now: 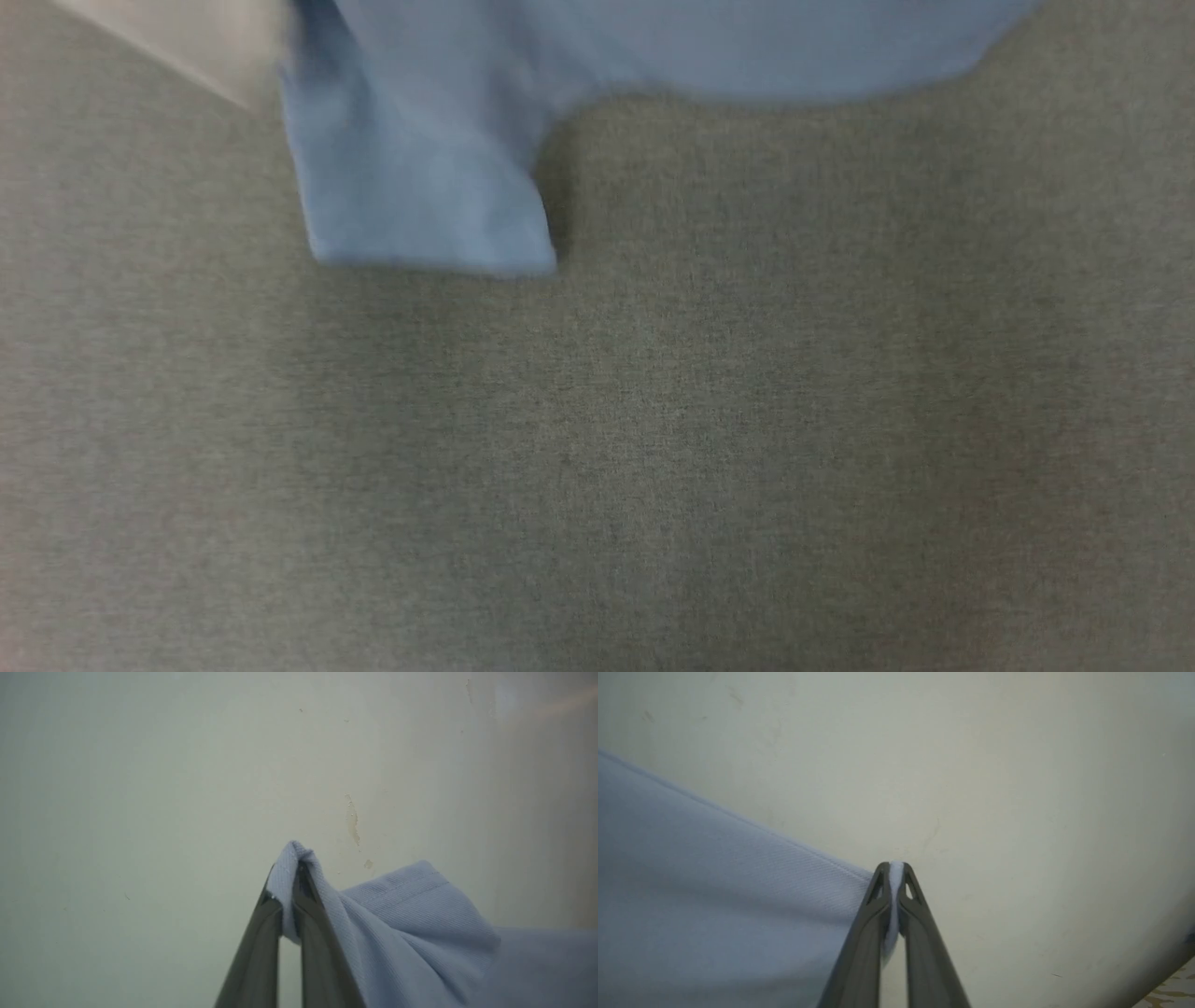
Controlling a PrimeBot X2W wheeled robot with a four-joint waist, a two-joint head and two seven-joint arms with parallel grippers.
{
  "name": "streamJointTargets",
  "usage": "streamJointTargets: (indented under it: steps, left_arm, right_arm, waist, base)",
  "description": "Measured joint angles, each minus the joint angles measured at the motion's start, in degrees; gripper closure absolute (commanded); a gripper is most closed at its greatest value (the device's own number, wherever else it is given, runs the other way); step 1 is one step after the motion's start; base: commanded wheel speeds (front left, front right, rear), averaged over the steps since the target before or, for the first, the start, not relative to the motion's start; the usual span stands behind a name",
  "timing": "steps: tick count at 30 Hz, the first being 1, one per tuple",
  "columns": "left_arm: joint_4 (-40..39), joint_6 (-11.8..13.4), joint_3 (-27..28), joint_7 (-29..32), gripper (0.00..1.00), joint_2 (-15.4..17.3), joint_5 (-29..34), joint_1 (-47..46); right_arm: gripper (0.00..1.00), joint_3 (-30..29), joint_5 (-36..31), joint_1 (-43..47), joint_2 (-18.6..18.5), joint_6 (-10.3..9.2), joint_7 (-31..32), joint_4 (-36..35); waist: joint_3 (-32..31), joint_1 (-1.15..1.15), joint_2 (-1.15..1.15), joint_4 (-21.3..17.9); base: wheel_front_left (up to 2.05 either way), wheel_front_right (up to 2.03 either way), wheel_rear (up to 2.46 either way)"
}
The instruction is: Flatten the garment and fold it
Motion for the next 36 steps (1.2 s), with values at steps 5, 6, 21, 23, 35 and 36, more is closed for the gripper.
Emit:
streamJointTargets:
  steps: [5,6,21,23,35,36]
  left_arm:
    - [5.46,0.6,0.6,-5.69,1.0,-0.8,3.31,-11.69]
    - [6.35,0.6,0.68,-7.0,1.0,-1.04,3.77,-13.6]
    - [20.54,-4.07,-1.08,-15.33,1.0,-1.46,3.96,0.77]
    - [21.58,-5.24,-2.16,-15.67,1.0,-1.32,3.59,6.82]
    - [11.65,-5.7,-5.9,-11.45,1.0,-2.09,-3.05,49.8]
    - [10.46,-5.43,-6.16,-10.93,1.0,-2.54,-3.97,53.02]
  right_arm:
    - [1.0,-2.97,-6.16,-10.86,4.54,0.0,-5.76,4.78]
    - [1.0,-3.72,-7.36,-12.55,5.24,0.0,-7.15,5.48]
    - [1.0,-3.0,-7.11,-3.81,9.23,0.01,-23.06,20.89]
    - [1.0,-1.72,-5.24,0.94,9.07,0.01,-23.53,21.75]
    - [1.0,-1.81,3.86,33.6,10.01,0.0,-18.47,15.38]
    - [1.0,-2.31,3.96,36.01,10.07,0.0,-17.75,14.4]
  waist:
    - [5.84,0.0,0.0,-1.1]
    - [6.88,0.0,0.0,-1.32]
    - [12.15,-0.02,0.0,-1.59]
    - [11.1,-0.03,0.0,-1.19]
    - [1.09,-0.04,0.0,1.16]
    - [0.22,-0.05,0.0,1.31]
  base:
    - [0.0,0.0,0.0]
    - [0.0,0.0,0.0]
    - [0.0,0.0,0.0]
    - [0.0,0.0,0.0]
    - [0.0,0.0,0.0]
    - [0.0,0.0,0.0]
